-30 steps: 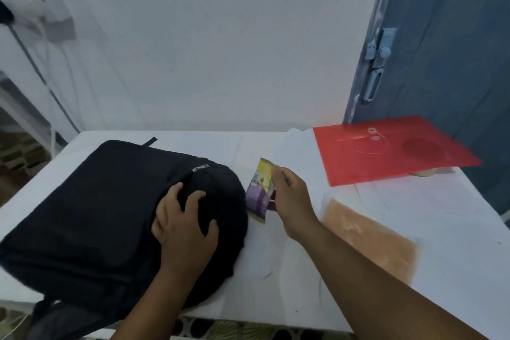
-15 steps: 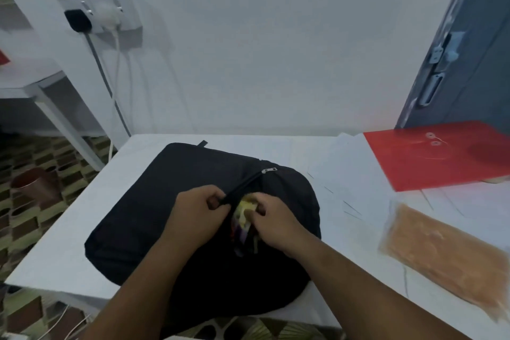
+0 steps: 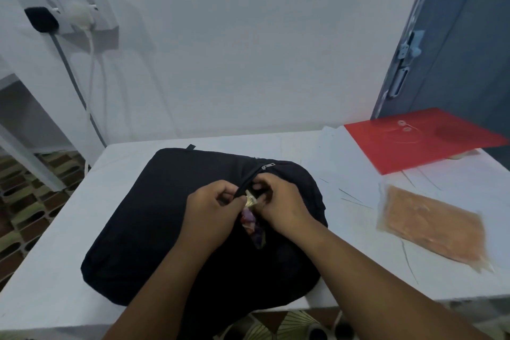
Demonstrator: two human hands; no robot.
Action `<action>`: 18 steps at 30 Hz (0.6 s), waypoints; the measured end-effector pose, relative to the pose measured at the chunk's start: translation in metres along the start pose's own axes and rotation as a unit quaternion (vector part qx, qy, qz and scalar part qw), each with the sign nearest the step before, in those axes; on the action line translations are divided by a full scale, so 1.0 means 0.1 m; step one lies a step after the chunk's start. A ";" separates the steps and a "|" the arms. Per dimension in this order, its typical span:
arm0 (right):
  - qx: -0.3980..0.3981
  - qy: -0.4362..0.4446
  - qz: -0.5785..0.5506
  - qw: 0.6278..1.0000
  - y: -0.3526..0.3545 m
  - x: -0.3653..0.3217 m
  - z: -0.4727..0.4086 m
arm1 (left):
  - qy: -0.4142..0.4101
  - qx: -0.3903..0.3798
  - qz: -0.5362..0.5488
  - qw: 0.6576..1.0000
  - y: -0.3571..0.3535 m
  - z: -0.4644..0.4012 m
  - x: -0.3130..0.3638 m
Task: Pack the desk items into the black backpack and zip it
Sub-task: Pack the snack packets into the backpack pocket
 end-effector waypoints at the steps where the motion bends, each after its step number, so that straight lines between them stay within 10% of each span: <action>1: 0.049 -0.009 0.037 0.998 0.03 0.01 0.00 | -0.004 -0.003 -0.006 1.000 0.00 0.00 -0.01; 7: -0.142 0.027 0.164 0.976 -0.10 -0.03 0.06 | -0.021 -0.005 0.000 1.000 0.01 0.00 0.00; 13: 0.098 -0.004 -0.059 0.993 -0.01 0.01 -0.07 | -0.043 -0.011 -0.007 0.999 0.04 -0.02 0.05; 18: 0.010 -0.013 -0.019 1.000 -0.05 0.10 -0.11 | -0.047 -0.016 -0.008 0.999 0.05 -0.05 0.04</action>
Point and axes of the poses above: each hand's wrist, its own z-axis away from the middle knuckle, its own y-axis out of the back of the hand, x = y × z, the point moved 4 cm from there along -z, towards the middle knuckle, and after that the axes turned 11 degrees about -x, right-handed, at the moved point
